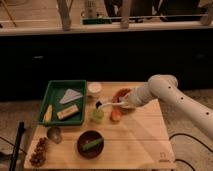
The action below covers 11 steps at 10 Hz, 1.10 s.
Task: Place brush in plastic cup
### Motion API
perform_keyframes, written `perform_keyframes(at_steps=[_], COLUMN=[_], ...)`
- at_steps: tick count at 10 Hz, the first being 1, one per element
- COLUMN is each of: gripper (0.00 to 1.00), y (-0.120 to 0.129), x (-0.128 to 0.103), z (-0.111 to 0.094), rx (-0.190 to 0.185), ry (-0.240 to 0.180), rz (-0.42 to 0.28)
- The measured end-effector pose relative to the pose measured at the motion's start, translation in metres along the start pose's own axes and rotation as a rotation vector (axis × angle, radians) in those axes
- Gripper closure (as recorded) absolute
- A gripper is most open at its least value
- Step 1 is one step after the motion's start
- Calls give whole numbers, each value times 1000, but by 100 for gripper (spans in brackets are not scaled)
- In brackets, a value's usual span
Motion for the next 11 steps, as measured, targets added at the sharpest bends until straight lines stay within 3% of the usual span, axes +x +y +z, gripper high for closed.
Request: perform_keyframes(at_steps=[2, 3, 6, 11], gripper=[96, 96, 96, 96], y=[-7, -7, -13, -17], x=[-1, -2, -27, -48], z=[-2, -1, 18, 47], rx=[9, -3, -84, -229], ry=[-8, -7, -18, -57], rz=[0, -15, -129, -294])
